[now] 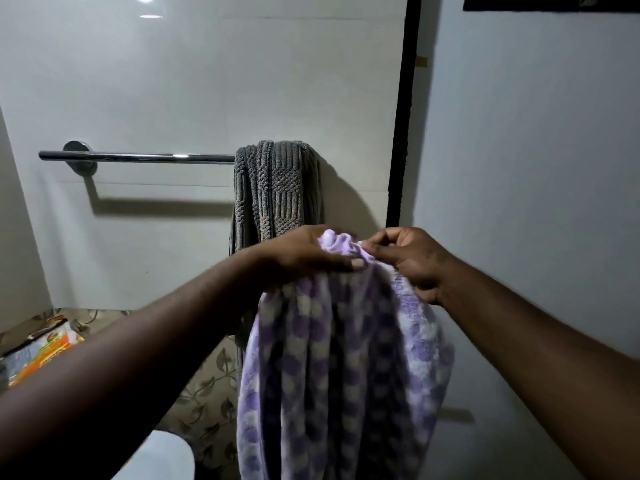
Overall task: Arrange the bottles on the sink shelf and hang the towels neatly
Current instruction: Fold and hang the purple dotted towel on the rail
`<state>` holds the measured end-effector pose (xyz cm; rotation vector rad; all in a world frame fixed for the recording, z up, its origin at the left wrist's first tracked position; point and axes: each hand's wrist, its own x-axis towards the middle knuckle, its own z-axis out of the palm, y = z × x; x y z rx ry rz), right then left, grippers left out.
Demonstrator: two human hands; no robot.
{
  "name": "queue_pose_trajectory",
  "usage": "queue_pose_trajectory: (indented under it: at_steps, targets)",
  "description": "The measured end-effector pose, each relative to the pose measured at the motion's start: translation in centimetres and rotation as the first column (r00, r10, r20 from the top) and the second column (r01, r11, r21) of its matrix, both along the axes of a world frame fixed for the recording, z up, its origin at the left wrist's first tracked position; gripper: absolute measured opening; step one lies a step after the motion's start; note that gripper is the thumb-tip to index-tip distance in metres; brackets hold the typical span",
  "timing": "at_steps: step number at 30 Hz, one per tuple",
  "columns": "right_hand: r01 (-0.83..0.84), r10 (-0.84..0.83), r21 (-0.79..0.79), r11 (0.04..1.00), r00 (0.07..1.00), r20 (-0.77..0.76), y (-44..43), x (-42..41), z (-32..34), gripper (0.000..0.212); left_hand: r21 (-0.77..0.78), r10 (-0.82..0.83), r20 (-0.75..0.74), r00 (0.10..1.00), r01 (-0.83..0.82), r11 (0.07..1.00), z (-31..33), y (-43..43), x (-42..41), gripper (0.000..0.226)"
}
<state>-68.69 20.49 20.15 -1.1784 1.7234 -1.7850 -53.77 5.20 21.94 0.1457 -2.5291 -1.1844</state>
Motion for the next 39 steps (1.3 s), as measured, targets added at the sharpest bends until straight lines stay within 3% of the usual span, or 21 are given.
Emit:
queue_pose_trajectory:
  at_steps: [2,5,8,13,16,19,21,24,26,29,32,34,36,39]
  targets:
    - [0.036,-0.038,-0.047,0.998,0.999,-0.037,-1.4,1.3,0.5,0.015,0.027,-0.046,-0.082,0.996,0.049,0.998,-0.6,1.4,-1.2,0.041]
    - [-0.043,0.051,-0.076,0.996,0.993,0.11,-1.1,1.4,1.0,0.018,0.077,0.06,-0.203,0.977,-0.045,0.996,-0.4,1.3,-1.5,0.016]
    - [-0.16,0.154,0.055,0.986,0.983,0.098,1.1,0.0,0.8,0.018,0.128,0.123,-0.24,0.963,-0.094,0.987,-0.1,0.2,-0.6,0.018]
    - [-0.057,0.051,0.256,0.965,0.998,0.031,3.8,-2.4,0.0,0.046,0.189,0.281,-0.223,0.933,-0.242,0.952,0.0,-1.9,0.4,0.022]
    - [-0.03,0.01,0.218,0.976,0.996,0.092,4.2,-2.5,-0.1,0.029,0.189,0.309,-0.213,0.927,-0.271,0.944,-0.1,-1.8,0.3,0.021]
    - [0.044,-0.06,0.08,0.996,0.977,0.206,4.2,-2.4,-0.1,0.007,0.205,0.347,-0.232,0.909,-0.303,0.931,0.0,-1.6,0.0,0.019]
    - [0.1,-0.101,0.018,0.995,0.97,0.219,4.5,-2.2,0.0,0.005,0.2,0.362,-0.228,0.904,-0.32,0.926,0.0,-1.6,0.0,0.022]
    - [0.084,-0.069,-0.07,0.994,0.979,0.193,4.7,-1.4,0.5,0.006,0.142,0.35,-0.206,0.914,-0.326,0.935,-0.1,-1.4,-0.2,0.03]
    - [0.027,-0.008,-0.115,0.993,0.986,0.166,4.4,-0.6,0.9,0.007,0.015,0.384,-0.192,0.903,-0.389,0.921,0.1,-0.8,-0.4,0.036]
    - [-0.026,0.04,-0.118,0.993,0.993,0.114,3.2,0.8,1.0,0.017,-0.268,0.499,-0.254,0.829,-0.556,0.787,0.6,0.2,-0.8,0.072]
    - [-0.034,0.043,-0.108,0.994,0.996,0.08,1.7,2.3,1.1,0.005,-0.385,0.476,-0.359,0.803,-0.592,0.708,1.2,1.1,-1.4,0.067]
    - [-0.101,0.107,-0.081,0.992,0.991,0.076,0.8,3.0,0.8,0.011,-0.308,0.437,-0.338,0.833,-0.537,0.785,1.4,1.7,-2.0,0.048]
    - [-0.202,0.207,-0.048,0.978,0.97,0.128,0.1,3.5,0.5,0.018,-0.087,0.414,-0.286,0.864,-0.454,0.887,1.6,2.1,-2.4,0.035]
    - [-0.27,0.274,-0.045,0.962,0.947,0.17,-0.4,3.7,0.2,0.02,0.157,0.38,-0.265,0.886,-0.349,0.924,1.3,2.3,-2.4,0.029]
